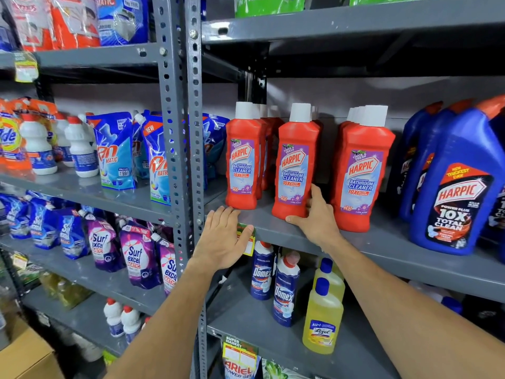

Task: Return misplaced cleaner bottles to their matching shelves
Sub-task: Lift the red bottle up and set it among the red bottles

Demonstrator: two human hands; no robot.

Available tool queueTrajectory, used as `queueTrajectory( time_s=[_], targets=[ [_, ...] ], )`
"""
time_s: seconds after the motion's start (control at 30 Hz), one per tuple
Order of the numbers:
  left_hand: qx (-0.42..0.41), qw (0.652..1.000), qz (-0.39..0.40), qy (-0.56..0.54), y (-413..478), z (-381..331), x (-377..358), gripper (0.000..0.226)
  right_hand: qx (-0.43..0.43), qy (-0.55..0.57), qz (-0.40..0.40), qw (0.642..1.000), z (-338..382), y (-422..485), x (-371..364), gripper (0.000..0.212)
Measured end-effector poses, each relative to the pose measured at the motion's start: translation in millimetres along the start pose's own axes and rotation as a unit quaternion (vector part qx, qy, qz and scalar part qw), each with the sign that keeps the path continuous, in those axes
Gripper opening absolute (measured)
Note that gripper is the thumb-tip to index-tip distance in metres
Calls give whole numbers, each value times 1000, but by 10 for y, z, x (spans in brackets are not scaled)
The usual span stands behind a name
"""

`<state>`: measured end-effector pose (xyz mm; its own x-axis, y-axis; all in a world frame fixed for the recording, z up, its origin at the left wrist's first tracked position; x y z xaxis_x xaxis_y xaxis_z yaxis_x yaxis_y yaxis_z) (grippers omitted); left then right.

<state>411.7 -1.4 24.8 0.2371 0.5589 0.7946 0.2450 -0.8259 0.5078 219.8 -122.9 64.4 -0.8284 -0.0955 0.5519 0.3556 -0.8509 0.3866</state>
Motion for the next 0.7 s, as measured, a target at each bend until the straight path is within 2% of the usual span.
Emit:
queueTrajectory(
  time_s=[0.3,0.4,0.57,0.7],
  targets=[
    [-1,1000,-11,7,-4,28,-18,72,39,0,-58,998,130,-167,122,108],
    [-15,999,-45,17,-137,27,-33,73,56,0,-91,994,197,-382,165,109],
    [-7,992,-123,17,-591,91,-182,75,128,38,-158,978,220,-951,178,84],
    [15,995,-97,-2,-1044,297,-620,80,185,-11,-166,969,46,-1421,-71,65]
  ],
)
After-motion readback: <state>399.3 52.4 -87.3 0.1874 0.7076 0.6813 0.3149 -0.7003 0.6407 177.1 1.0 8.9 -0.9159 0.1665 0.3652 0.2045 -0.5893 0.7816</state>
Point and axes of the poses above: each hand's wrist, its own y-axis towards the middle knuckle, its own x-axis out of the back of the hand, z = x × y, the point moved 7 cm from there along y, towards the middle knuckle, and after that the axes turned 5 degrees about -y, right-handed, at the moved point
